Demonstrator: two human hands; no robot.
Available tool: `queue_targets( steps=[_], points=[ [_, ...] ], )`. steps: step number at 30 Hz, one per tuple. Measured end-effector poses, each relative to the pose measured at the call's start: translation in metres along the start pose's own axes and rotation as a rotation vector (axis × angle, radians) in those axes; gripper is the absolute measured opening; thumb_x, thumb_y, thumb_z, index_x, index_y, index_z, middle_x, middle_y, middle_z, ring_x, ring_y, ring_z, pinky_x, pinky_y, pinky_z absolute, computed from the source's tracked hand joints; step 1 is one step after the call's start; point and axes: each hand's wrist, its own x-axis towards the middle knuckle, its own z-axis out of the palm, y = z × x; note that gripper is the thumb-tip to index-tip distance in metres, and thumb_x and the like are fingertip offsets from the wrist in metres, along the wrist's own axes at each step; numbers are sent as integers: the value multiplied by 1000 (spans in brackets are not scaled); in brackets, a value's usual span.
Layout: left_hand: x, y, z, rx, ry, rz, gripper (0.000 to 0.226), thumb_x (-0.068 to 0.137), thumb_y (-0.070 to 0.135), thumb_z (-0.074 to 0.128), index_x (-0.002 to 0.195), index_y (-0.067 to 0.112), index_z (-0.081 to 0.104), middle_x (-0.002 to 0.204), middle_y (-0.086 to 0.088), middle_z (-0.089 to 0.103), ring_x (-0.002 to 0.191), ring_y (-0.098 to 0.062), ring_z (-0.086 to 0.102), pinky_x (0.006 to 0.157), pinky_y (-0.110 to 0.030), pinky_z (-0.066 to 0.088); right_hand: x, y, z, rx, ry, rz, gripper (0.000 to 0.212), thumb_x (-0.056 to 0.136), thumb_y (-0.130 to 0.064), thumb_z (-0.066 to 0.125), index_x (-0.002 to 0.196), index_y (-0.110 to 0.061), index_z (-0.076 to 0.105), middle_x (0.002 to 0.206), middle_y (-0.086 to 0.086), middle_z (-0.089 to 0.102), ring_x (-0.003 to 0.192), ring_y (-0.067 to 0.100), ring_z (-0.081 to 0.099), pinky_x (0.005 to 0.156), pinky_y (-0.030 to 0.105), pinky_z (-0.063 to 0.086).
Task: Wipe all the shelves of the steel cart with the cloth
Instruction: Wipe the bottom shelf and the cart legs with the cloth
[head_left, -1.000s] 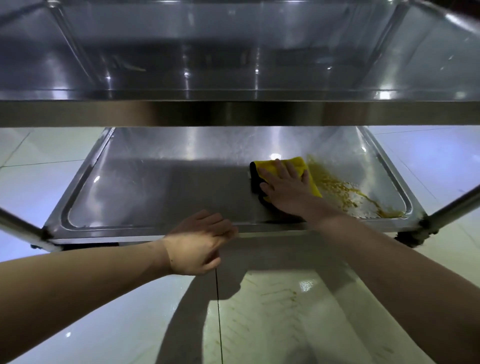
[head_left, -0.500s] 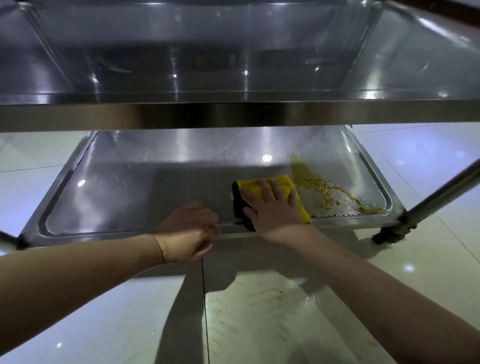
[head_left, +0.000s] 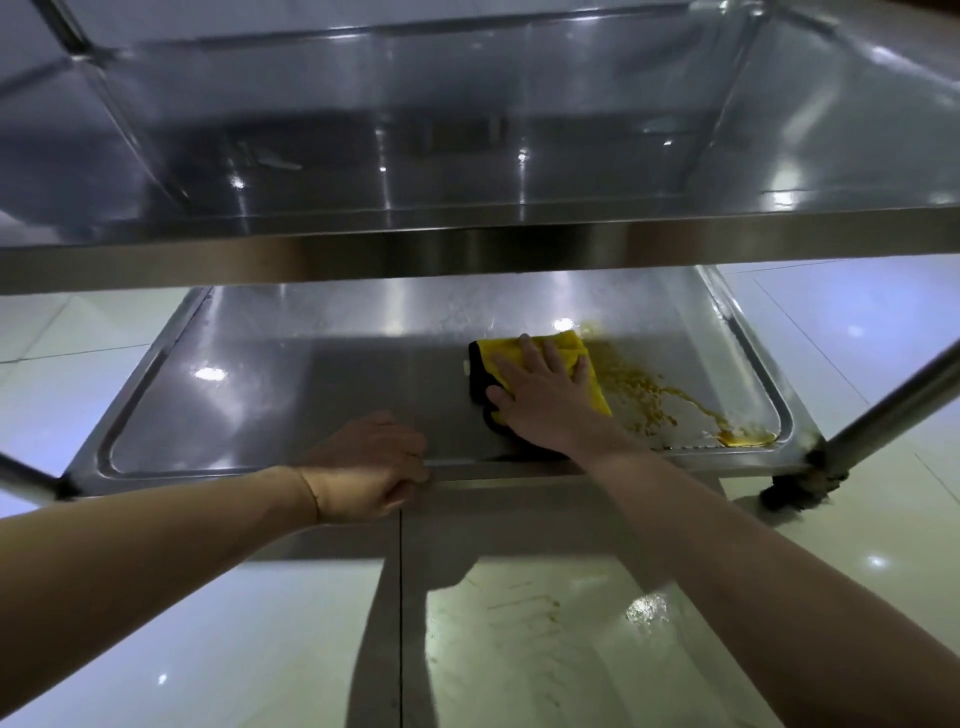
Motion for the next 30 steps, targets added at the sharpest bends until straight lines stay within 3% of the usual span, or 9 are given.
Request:
queue_targets(
  steps=[5, 8, 10, 13, 15, 19, 22, 26, 30],
  points=[
    [28, 0, -4, -3, -9, -133, 27, 88, 31, 46, 82, 27, 72, 85, 8, 67, 77, -19, 67, 71, -33, 57, -19, 17, -8, 272, 92, -113, 56, 108, -46, 45, 161, -36, 33, 175, 3, 9, 161, 23, -1, 128, 55, 0],
    [61, 7, -6, -72, 29, -228, 23, 94, 28, 43, 95, 28, 66, 97, 4, 62, 85, -21, 61, 71, -32, 47, -41, 23, -9, 440, 198, -117, 47, 107, -34, 53, 153, -27, 49, 170, 7, 27, 158, 26, 17, 127, 41, 14],
    [86, 15, -7, -111, 109, -202, 23, 94, 24, 44, 102, 22, 66, 101, 0, 63, 87, -20, 58, 76, -32, 45, -57, 31, -4, 484, 265, -115, 39, 106, -28, 57, 144, -22, 59, 163, 10, 39, 154, 25, 29, 122, 35, 24],
    [114, 22, -6, -86, 231, -93, 11, 95, 15, 52, 102, 16, 61, 94, -6, 61, 84, -13, 48, 74, -28, 38, -82, 43, 12, 523, 470, -137, 21, 99, -19, 62, 116, -15, 72, 130, 11, 64, 126, 34, 56, 104, 43, 47],
    [126, 20, -3, -51, 204, -70, 10, 99, 16, 56, 106, 15, 63, 101, -3, 60, 87, -11, 46, 75, -27, 37, -98, 48, 24, 537, 622, -126, 18, 94, -18, 63, 108, -13, 73, 115, 7, 66, 104, 35, 62, 90, 45, 53],
    [152, 11, 15, -106, 175, -201, 29, 102, 28, 45, 123, 15, 61, 125, -4, 59, 109, -19, 53, 97, -34, 41, -128, 63, 33, 565, 590, -62, 21, 95, -26, 59, 110, -21, 73, 113, -4, 63, 104, 23, 62, 90, 34, 53],
    [161, 5, 30, -184, 181, -337, 34, 102, 35, 43, 128, 19, 57, 131, -4, 55, 115, -23, 52, 101, -43, 44, -145, 73, 44, 622, 581, 35, 31, 94, -33, 49, 105, -20, 75, 104, -5, 64, 97, 16, 61, 85, 25, 44],
    [168, -5, 39, -158, 118, -324, 41, 102, 40, 37, 135, 22, 54, 140, -4, 52, 126, -25, 48, 107, -42, 39, -165, 84, 68, 646, 543, 191, 24, 99, -34, 52, 89, -18, 67, 85, -9, 57, 81, 8, 53, 70, 29, 38],
    [170, -11, 43, -182, 41, -319, 53, 104, 48, 25, 144, 24, 48, 151, -1, 45, 137, -21, 42, 118, -41, 31, -176, 93, 67, 873, 556, 401, 20, 100, -31, 63, 87, -17, 69, 79, -3, 69, 75, 10, 63, 67, 27, 50]
  ],
)
